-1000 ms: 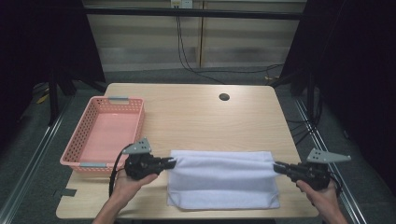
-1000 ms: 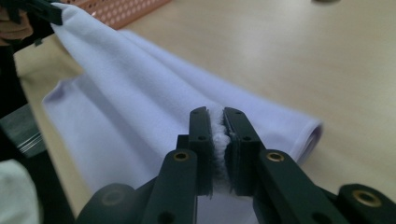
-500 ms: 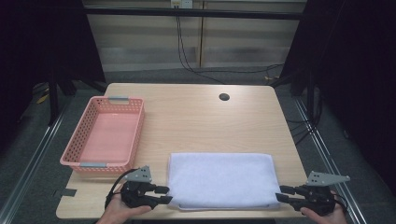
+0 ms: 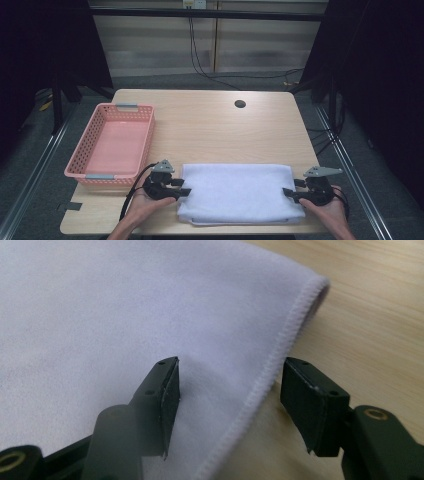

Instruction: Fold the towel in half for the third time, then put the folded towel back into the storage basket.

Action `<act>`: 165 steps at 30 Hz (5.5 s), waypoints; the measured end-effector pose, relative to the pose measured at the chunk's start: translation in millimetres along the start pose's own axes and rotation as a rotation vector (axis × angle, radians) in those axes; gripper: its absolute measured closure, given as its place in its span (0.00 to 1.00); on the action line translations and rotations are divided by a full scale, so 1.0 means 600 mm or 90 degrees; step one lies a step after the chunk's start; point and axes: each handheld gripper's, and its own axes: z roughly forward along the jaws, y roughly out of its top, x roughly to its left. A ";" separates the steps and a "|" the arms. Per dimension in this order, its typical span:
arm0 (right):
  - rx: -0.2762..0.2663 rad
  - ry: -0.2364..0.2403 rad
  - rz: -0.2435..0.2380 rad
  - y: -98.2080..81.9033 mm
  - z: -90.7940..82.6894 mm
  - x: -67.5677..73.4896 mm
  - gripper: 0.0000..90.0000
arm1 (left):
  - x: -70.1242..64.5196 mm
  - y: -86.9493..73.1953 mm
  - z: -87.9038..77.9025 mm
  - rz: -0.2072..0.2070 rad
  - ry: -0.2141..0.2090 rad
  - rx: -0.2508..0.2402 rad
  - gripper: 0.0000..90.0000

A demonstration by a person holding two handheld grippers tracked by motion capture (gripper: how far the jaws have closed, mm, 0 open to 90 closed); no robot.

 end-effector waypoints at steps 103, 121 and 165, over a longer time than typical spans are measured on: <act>-0.006 0.285 -0.243 0.138 0.161 0.344 0.87 | 0.067 0.079 0.087 -0.026 -0.045 -0.017 0.86; -0.059 0.314 -0.192 0.163 0.126 0.330 0.87 | 0.069 0.103 0.049 -0.096 -0.080 -0.090 0.88; -0.212 0.318 -0.162 0.232 0.061 0.365 0.87 | 0.051 0.177 -0.054 -0.076 -0.017 -0.145 0.87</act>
